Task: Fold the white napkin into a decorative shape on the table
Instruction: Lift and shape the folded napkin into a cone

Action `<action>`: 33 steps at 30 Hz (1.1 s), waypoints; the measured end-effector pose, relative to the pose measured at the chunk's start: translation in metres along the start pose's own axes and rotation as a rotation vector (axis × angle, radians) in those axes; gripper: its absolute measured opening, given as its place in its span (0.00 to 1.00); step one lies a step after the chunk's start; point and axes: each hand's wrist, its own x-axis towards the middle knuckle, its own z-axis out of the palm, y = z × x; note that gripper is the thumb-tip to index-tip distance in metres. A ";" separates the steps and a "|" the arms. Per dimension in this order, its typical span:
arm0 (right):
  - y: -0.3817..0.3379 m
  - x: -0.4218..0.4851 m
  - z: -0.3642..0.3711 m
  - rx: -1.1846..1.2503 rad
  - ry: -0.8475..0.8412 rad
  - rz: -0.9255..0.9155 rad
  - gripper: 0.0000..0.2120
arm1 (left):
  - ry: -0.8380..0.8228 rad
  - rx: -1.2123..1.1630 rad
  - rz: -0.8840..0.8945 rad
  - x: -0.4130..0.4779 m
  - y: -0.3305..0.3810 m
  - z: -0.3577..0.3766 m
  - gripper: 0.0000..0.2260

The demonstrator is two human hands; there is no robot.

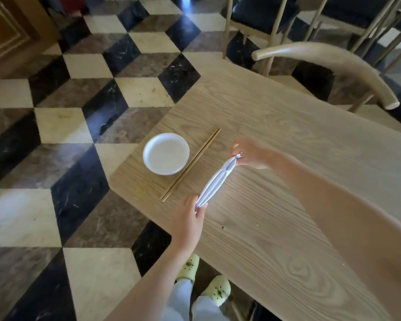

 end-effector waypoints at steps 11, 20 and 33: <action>-0.010 0.001 0.016 -0.024 0.224 -0.027 0.13 | 0.106 0.152 0.168 -0.005 -0.028 0.011 0.05; -0.007 -0.018 0.035 -0.126 0.317 -0.035 0.11 | 0.125 0.107 0.155 -0.005 -0.026 0.011 0.09; 0.031 -0.041 0.008 -0.433 0.031 -0.196 0.02 | 0.103 0.027 0.146 -0.003 -0.030 0.009 0.12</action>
